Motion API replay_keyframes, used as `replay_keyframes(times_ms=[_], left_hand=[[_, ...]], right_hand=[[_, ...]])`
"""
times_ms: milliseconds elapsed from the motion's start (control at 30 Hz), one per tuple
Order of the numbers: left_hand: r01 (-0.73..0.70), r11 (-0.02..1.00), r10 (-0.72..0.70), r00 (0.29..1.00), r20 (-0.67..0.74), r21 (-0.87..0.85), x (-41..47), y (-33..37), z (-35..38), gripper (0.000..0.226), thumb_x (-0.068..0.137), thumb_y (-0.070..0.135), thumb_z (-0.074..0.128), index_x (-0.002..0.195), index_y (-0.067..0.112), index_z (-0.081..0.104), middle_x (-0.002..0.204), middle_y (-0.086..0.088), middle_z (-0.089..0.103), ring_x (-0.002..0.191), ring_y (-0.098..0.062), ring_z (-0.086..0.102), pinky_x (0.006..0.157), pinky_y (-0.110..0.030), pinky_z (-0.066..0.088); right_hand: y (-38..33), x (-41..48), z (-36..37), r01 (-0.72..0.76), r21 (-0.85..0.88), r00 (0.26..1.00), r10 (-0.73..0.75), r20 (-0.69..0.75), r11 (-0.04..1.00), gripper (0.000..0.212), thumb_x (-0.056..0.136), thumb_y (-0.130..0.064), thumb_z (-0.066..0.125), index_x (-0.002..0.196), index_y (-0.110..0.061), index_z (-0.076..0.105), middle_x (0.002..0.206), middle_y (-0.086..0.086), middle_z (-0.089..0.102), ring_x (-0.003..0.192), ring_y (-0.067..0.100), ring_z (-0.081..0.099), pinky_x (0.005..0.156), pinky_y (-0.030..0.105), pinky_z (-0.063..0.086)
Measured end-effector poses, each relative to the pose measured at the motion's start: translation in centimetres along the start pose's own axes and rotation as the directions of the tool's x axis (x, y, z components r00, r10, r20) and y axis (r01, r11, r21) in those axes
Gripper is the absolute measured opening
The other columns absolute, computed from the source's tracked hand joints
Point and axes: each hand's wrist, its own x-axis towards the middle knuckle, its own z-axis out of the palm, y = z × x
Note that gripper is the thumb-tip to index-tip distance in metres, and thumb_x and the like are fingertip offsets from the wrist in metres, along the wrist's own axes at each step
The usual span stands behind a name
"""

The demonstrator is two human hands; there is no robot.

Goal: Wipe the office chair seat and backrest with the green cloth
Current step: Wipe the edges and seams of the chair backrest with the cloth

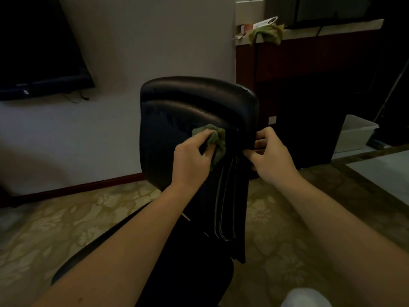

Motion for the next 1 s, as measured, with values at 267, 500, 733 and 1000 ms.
replay_keyframes(times_ms=[267,500,733,1000], left_hand=[[-0.026,0.993,0.015,0.996,0.090,0.118,-0.1,0.1,2.7,0.039,0.096,0.013,0.066,0.135,0.018,0.064,0.146,-0.005,0.056,0.138,-0.018,0.048,0.118,-0.033,0.037],[-0.011,0.990,-0.001,0.996,0.088,0.144,-3.4,-1.8,3.5,0.038,0.098,0.013,0.064,0.136,0.014,0.062,0.144,-0.005,0.057,0.134,-0.021,0.053,0.112,-0.041,0.046],[-0.079,0.977,0.058,0.992,0.110,0.197,-1.6,-1.6,1.6,0.034,0.095,0.008,0.066,0.129,0.012,0.068,0.129,-0.005,0.066,0.117,-0.020,0.063,0.104,-0.025,0.046],[-0.060,0.986,0.051,0.997,0.057,0.159,-2.2,-0.4,3.0,0.036,0.097,0.010,0.064,0.132,0.013,0.065,0.133,-0.006,0.062,0.122,-0.020,0.059,0.105,-0.022,0.041]], right_hand=[[0.6,-0.6,0.5,0.051,0.005,0.997,-0.051,-0.061,0.999,0.024,0.091,-0.021,0.069,0.103,-0.027,0.049,0.092,-0.012,0.061,0.084,0.002,0.062,0.063,0.016,0.052],[1.1,-0.5,0.9,0.063,0.028,0.994,-0.060,-0.089,0.998,0.023,0.092,-0.020,0.068,0.102,-0.029,0.050,0.093,-0.012,0.063,0.085,0.000,0.062,0.061,0.009,0.046],[1.3,-0.9,0.9,0.069,0.073,0.997,-0.066,-0.045,0.995,0.028,0.091,-0.019,0.069,0.108,-0.031,0.050,0.098,-0.010,0.063,0.087,0.001,0.064,0.062,0.013,0.052],[1.9,-1.5,1.2,0.052,0.057,0.998,-0.050,-0.031,0.997,0.032,0.091,-0.016,0.069,0.110,-0.031,0.048,0.099,-0.010,0.062,0.088,0.002,0.062,0.063,0.010,0.050]])
